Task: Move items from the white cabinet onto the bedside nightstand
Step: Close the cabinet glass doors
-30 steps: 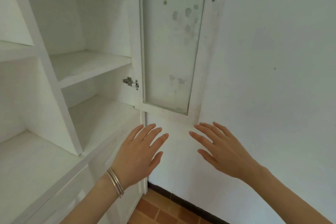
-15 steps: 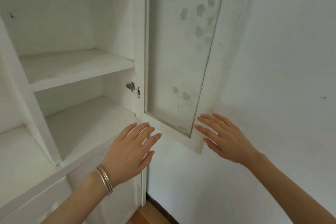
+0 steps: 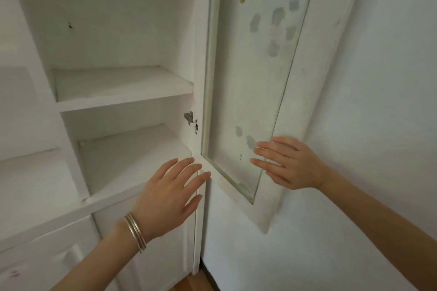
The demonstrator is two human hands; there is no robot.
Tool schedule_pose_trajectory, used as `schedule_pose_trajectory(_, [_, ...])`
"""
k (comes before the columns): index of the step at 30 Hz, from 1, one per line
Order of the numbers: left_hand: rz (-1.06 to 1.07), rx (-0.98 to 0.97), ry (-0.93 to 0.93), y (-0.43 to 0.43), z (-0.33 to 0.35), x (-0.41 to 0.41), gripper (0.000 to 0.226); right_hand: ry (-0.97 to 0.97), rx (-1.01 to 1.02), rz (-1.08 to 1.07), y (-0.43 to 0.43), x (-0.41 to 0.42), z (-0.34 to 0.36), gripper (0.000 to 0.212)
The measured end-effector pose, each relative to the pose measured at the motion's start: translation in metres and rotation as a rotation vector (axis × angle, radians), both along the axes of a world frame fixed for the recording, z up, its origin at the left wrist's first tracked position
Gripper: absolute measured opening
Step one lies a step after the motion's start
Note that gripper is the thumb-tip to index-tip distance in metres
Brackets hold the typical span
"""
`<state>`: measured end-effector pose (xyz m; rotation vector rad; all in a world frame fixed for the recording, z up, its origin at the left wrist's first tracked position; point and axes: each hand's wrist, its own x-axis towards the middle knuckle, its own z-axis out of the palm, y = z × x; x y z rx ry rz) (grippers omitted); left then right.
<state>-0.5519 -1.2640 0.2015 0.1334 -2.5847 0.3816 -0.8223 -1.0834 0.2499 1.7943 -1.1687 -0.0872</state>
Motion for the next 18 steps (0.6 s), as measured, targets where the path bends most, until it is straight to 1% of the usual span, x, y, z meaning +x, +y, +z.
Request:
schedule_pose_trajectory(3, [0.076,0.009,-0.016,-0.004,-0.005,0.01,0.043,0.025,-0.091,0.053,-0.01,-0.003,-0.004,0.038])
schedule_pose_trajectory(6, [0.118,0.008,-0.048,-0.01,-0.01,0.018,0.044,-0.001,-0.154,0.082,-0.016,0.003,-0.007,0.037])
schedule_pose_trajectory(12, [0.143,-0.003,-0.026,-0.021,-0.002,0.022,0.044,-0.045,-0.14,0.189,-0.027,0.029,-0.009,0.035])
schedule_pose_trajectory(18, [0.175,0.002,-0.002,-0.035,0.006,0.046,0.044,-0.056,-0.097,0.356,-0.057,0.094,-0.012,0.031])
